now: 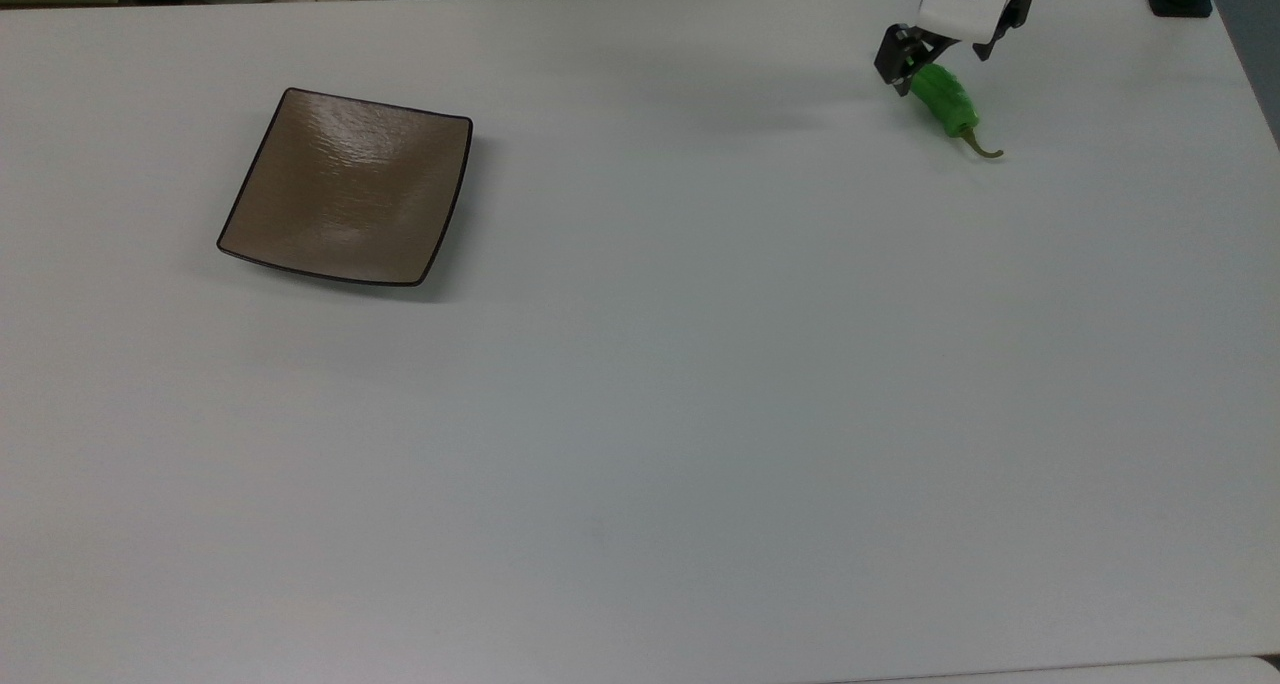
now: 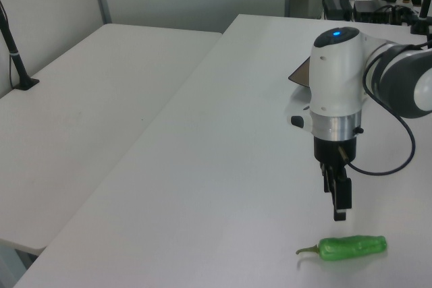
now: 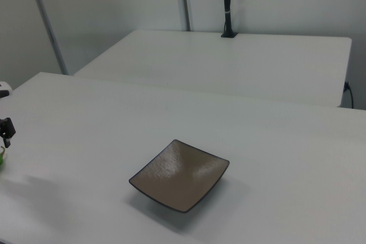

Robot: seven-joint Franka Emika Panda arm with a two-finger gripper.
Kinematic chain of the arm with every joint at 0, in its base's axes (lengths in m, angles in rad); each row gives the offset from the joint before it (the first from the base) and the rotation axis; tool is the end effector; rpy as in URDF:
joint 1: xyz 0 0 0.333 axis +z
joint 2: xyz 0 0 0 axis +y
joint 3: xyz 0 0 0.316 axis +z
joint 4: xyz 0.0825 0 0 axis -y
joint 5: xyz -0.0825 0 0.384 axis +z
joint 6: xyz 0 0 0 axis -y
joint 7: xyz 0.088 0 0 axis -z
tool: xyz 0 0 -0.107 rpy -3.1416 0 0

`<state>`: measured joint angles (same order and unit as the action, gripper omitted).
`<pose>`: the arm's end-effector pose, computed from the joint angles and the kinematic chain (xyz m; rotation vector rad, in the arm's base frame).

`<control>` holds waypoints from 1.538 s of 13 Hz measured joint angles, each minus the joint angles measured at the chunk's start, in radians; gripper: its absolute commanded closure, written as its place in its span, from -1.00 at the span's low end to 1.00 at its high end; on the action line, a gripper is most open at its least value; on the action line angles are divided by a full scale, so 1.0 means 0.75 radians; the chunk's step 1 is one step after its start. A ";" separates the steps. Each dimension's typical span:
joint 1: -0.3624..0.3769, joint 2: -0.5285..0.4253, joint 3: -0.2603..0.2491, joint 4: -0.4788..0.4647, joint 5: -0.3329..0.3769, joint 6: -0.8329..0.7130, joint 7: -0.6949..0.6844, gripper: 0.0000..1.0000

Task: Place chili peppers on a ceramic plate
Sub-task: 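Lower the gripper and close it around the green chili pepper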

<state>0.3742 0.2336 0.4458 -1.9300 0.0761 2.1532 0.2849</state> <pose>0.4180 0.4361 0.3808 -2.9079 -0.7152 0.1155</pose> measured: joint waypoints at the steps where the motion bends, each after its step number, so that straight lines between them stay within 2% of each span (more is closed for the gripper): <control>1: 0.008 0.012 0.005 -0.001 0.000 0.017 0.013 -1.00; 4: 0.039 0.066 0.007 -0.002 0.000 0.122 0.136 -1.00; 11: 0.101 0.163 0.007 -0.005 -0.003 0.131 0.159 -1.00; 12: 0.101 0.176 0.007 -0.005 -0.009 0.131 0.159 -0.86; 14: 0.101 0.195 0.007 -0.005 -0.016 0.131 0.159 0.23; 15: 0.102 0.201 0.007 -0.006 -0.041 0.131 0.159 0.38; 17: 0.109 0.205 0.008 -0.008 -0.079 0.131 0.160 0.49; 20: 0.113 0.204 0.008 -0.008 -0.083 0.131 0.161 0.52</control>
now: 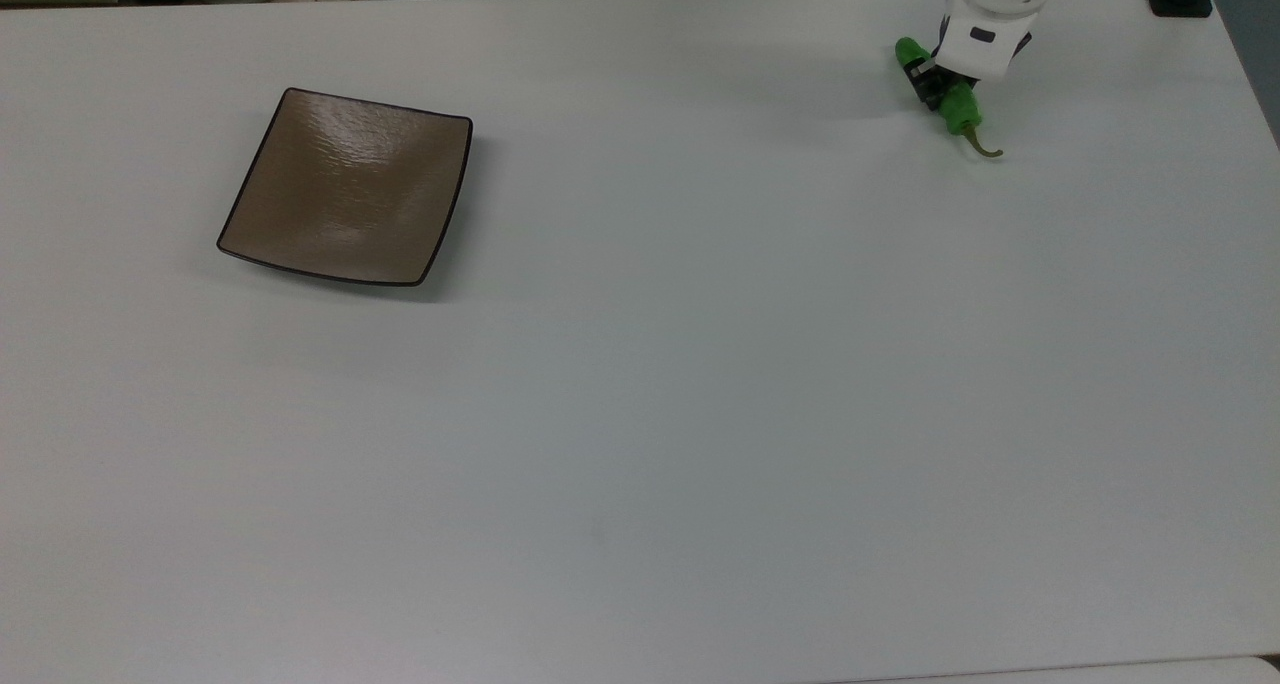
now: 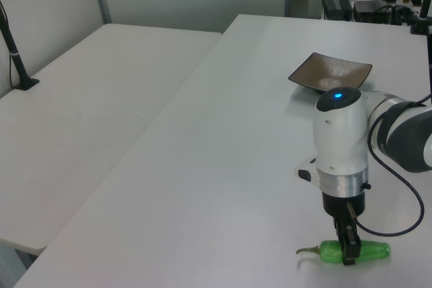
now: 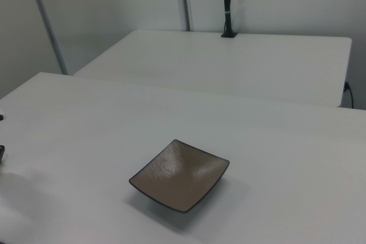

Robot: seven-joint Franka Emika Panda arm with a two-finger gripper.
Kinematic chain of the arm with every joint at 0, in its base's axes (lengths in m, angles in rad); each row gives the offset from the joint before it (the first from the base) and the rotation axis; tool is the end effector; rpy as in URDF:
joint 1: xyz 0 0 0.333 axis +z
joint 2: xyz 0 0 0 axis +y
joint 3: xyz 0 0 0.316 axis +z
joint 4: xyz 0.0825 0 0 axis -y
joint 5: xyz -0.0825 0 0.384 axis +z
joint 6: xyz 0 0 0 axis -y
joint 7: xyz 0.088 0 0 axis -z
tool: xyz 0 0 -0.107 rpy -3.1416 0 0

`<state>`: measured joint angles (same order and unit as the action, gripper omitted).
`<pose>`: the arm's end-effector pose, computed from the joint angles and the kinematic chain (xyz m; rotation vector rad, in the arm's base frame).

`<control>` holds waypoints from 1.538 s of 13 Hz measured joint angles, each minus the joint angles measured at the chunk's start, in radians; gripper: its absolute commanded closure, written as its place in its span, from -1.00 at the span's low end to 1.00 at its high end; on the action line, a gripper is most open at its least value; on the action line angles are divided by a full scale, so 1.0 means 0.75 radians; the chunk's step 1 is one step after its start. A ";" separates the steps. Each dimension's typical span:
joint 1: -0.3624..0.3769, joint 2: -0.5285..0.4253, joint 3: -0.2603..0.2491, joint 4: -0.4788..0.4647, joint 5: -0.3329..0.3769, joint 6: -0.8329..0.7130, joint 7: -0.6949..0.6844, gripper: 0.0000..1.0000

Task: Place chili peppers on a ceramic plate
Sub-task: 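Lower the gripper and close it around the green chili pepper, then lift the chili pepper and carry it toward the brown plate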

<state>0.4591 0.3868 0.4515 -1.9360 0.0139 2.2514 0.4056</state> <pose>0.3864 0.4773 0.3017 -2.9332 -0.7017 0.2038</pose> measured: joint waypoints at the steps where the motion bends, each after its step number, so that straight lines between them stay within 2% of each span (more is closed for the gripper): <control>1: -0.001 0.000 0.000 0.001 0.000 0.000 0.000 0.52; 3: -0.009 -0.004 -0.001 0.006 -0.016 0.000 0.000 0.52; 9: -0.093 -0.074 -0.004 0.030 -0.160 -0.022 -0.007 0.51; 13: -0.178 -0.110 -0.020 0.056 -0.193 -0.237 -0.219 0.51; 16: -0.232 -0.144 -0.097 0.087 -0.196 -0.381 -0.447 0.51; 20: -0.257 -0.178 -0.261 0.097 -0.309 -0.419 -0.606 0.50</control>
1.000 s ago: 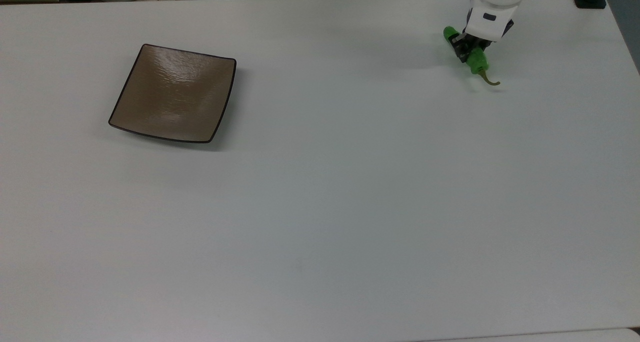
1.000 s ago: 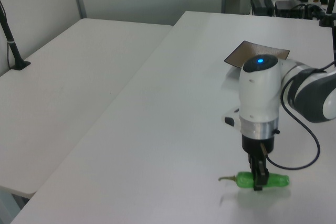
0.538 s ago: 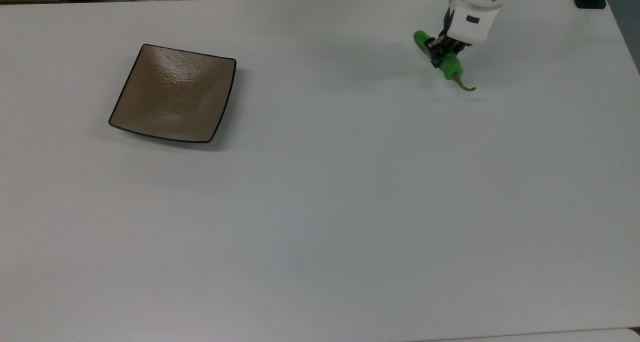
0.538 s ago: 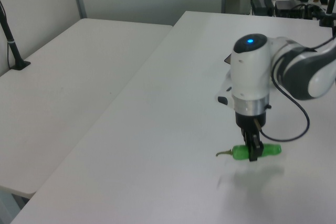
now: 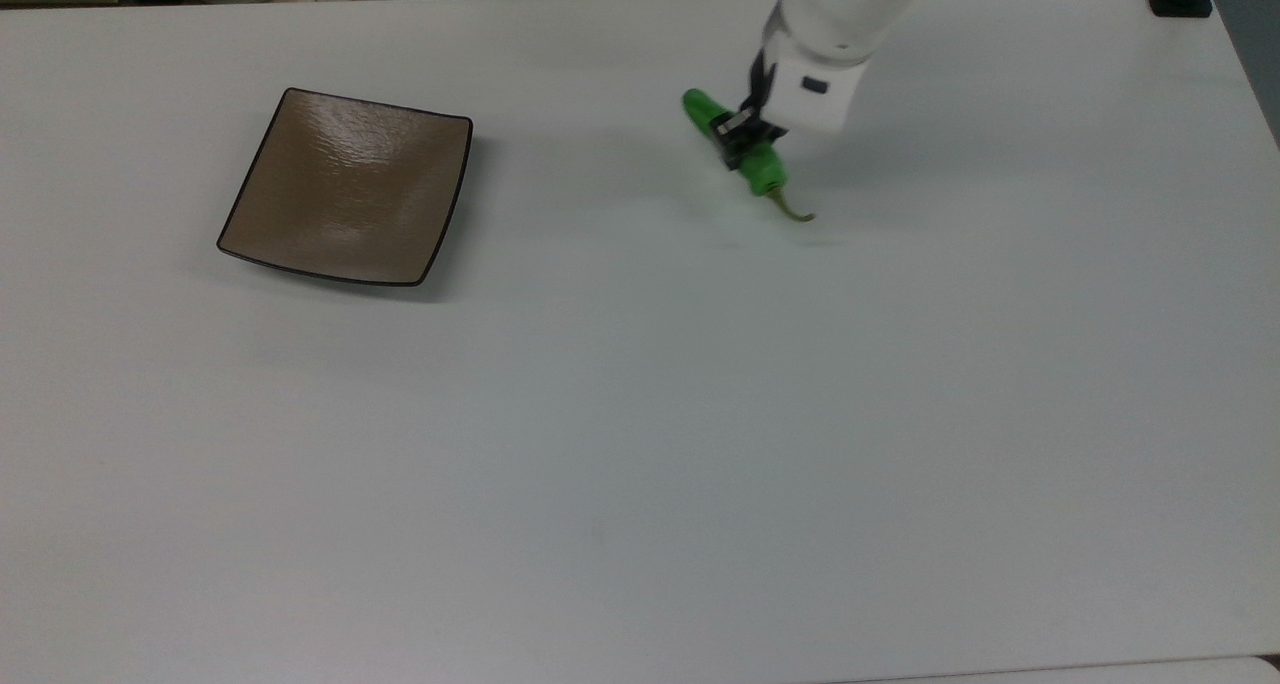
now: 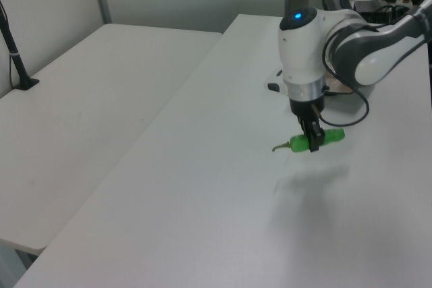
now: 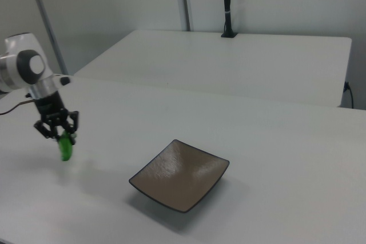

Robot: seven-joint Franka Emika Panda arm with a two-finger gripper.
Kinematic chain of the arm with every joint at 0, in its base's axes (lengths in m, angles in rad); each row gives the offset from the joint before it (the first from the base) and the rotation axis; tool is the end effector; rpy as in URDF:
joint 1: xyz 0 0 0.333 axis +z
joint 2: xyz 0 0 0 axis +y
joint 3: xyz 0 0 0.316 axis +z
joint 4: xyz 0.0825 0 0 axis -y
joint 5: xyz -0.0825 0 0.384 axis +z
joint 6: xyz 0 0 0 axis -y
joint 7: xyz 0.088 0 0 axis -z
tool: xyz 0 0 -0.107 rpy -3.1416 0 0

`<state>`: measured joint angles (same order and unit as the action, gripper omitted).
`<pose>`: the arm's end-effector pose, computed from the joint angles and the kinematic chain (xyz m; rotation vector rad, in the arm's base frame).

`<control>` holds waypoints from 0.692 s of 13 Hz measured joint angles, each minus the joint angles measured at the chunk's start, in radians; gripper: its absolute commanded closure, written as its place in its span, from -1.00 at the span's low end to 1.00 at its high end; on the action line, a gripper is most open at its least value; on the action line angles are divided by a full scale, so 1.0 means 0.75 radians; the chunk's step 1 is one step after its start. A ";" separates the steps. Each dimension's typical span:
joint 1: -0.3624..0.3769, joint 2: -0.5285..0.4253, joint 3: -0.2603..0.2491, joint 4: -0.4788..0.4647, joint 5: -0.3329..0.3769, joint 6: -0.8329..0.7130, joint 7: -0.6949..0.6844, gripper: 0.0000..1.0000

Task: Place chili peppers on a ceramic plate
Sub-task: 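Lift the chili pepper and carry it toward the brown plate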

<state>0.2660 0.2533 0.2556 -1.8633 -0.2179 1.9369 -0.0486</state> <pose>0.5294 0.2788 0.3735 2.8053 0.9661 -0.1975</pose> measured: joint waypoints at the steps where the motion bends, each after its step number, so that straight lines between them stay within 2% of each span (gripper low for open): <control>1: -0.003 -0.005 -0.053 0.000 -0.009 0.000 -0.043 0.49; 6: -0.053 -0.028 -0.250 0.007 -0.081 0.000 -0.207 0.48; 7: -0.066 -0.029 -0.311 0.022 -0.088 0.000 -0.247 0.48; 9: -0.085 -0.032 -0.350 0.038 -0.089 0.001 -0.285 0.48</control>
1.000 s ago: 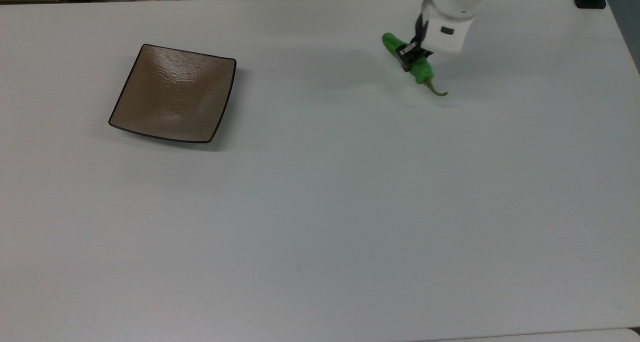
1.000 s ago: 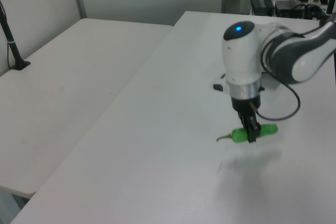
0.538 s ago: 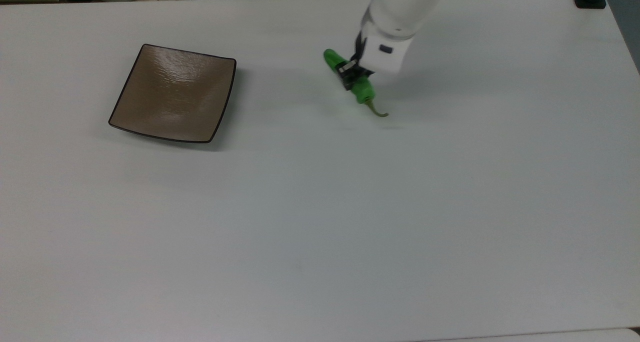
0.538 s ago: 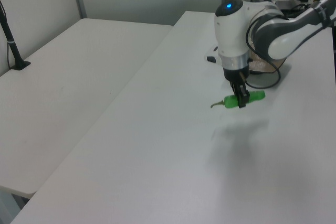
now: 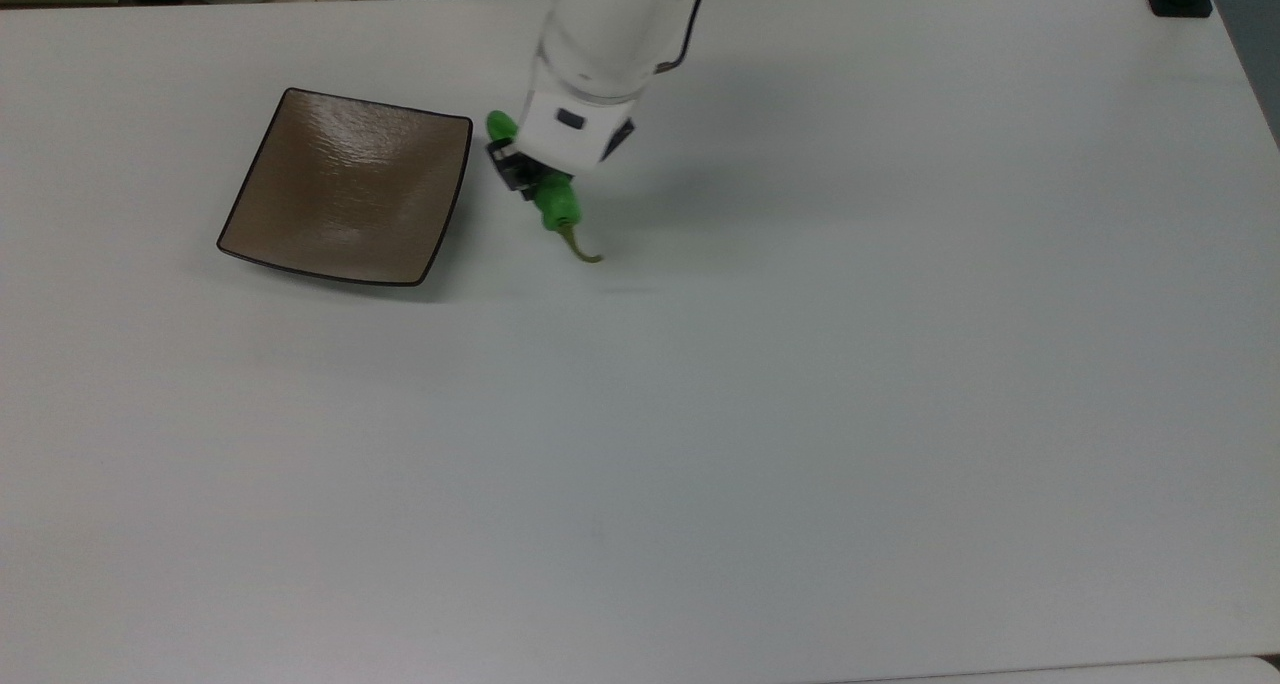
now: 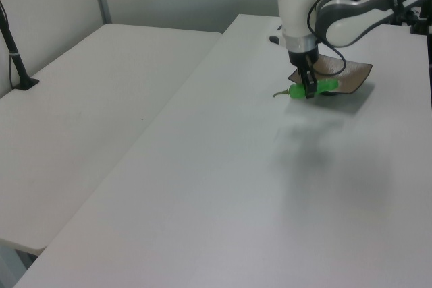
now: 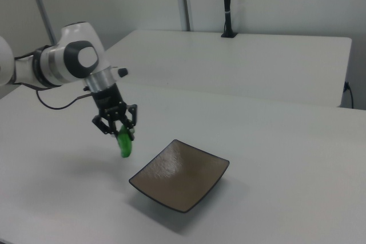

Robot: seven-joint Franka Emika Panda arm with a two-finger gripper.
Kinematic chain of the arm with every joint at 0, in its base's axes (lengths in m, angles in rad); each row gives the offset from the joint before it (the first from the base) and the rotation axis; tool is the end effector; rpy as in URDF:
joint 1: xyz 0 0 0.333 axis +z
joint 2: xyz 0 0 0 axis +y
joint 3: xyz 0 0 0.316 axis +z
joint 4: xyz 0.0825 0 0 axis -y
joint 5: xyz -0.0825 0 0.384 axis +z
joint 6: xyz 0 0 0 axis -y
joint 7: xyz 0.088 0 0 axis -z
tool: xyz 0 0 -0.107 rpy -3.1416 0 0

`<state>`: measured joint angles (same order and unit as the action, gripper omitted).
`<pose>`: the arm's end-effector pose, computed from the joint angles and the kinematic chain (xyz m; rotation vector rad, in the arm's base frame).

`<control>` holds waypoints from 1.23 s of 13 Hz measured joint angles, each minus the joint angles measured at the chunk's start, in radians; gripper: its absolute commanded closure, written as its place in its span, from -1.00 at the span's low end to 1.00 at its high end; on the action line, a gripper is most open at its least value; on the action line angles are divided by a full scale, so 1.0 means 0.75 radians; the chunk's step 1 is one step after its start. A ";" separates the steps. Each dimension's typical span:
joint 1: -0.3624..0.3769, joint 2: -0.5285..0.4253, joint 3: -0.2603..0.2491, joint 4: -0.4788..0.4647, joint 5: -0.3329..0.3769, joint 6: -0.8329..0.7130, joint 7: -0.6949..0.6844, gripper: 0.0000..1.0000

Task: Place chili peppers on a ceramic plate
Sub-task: 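Lift the chili pepper and carry it toward the brown plate, then lower the chili pepper onto the plate and open the gripper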

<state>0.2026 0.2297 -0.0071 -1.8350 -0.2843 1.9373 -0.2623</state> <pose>0.5967 0.0988 0.3977 2.7603 0.8198 -0.1959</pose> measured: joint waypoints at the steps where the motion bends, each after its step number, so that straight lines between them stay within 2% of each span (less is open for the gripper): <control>1: -0.011 -0.001 -0.040 0.004 0.000 0.000 -0.031 0.48; 6: -0.059 -0.001 -0.258 0.004 0.000 0.000 -0.248 0.44; 7: -0.065 -0.001 -0.299 0.004 0.000 0.000 -0.292 0.11; 8: -0.077 -0.001 -0.324 0.004 0.000 0.006 -0.325 -0.71; 9: -0.091 0.001 -0.335 0.003 0.000 0.028 -0.330 -1.00; 12: -0.127 0.014 -0.343 0.001 0.001 0.087 -0.330 -1.00; 16: -0.128 0.019 -0.343 0.002 0.025 0.111 -0.286 -1.00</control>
<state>0.1063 0.2443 -0.2641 -1.8338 -0.2653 2.0205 -0.4769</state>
